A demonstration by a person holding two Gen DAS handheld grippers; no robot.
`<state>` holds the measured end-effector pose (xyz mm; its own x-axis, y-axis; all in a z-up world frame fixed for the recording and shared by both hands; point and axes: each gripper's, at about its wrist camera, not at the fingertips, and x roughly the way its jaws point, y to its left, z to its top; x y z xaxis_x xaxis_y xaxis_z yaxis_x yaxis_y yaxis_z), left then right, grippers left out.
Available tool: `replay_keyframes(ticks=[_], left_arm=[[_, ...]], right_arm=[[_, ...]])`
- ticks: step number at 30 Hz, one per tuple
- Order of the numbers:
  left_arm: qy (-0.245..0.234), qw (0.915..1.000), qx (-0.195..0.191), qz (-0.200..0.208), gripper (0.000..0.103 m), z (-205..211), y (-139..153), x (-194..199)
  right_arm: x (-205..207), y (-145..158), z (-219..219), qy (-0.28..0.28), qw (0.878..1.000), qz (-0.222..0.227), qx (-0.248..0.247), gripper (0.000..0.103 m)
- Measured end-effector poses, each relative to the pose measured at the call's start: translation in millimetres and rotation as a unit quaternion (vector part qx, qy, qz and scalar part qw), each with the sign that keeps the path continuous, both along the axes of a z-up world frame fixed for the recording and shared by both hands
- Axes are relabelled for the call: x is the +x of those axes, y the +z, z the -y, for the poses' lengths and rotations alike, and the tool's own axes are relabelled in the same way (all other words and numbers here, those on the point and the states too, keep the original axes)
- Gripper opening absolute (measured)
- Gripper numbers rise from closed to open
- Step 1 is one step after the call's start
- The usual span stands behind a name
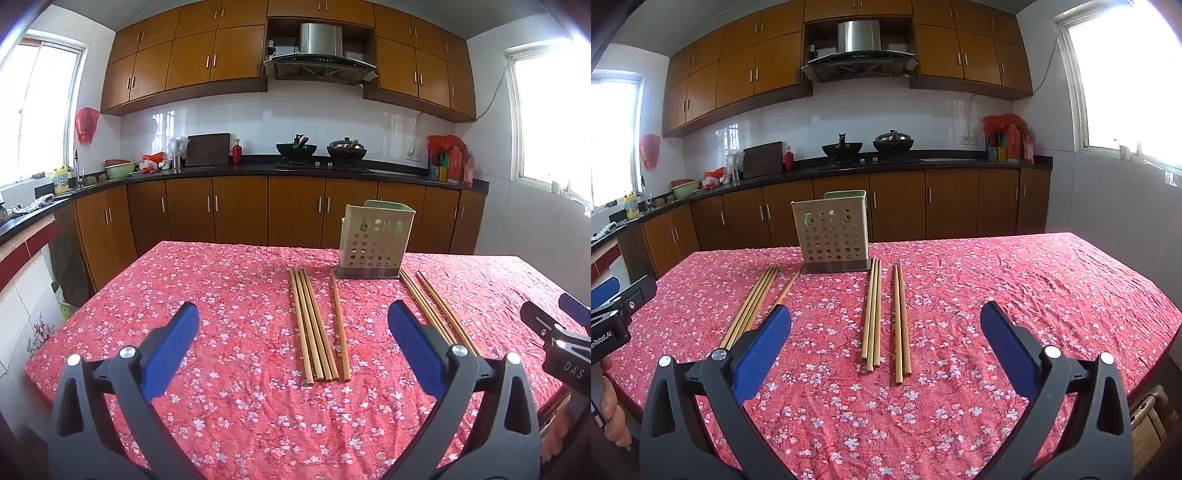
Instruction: Organize utensils
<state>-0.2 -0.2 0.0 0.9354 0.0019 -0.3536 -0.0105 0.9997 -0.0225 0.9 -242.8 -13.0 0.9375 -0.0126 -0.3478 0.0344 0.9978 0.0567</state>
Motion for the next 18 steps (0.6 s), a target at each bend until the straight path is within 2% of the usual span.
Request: replay_keyframes(ticks=[18], left_arm=[[0.000,1.0000,0.001,0.000,0.099,-0.3,0.3,-0.6]], right_arm=[[0.1,-1.3,-0.2,0.000,1.000,0.000,0.002,0.101]])
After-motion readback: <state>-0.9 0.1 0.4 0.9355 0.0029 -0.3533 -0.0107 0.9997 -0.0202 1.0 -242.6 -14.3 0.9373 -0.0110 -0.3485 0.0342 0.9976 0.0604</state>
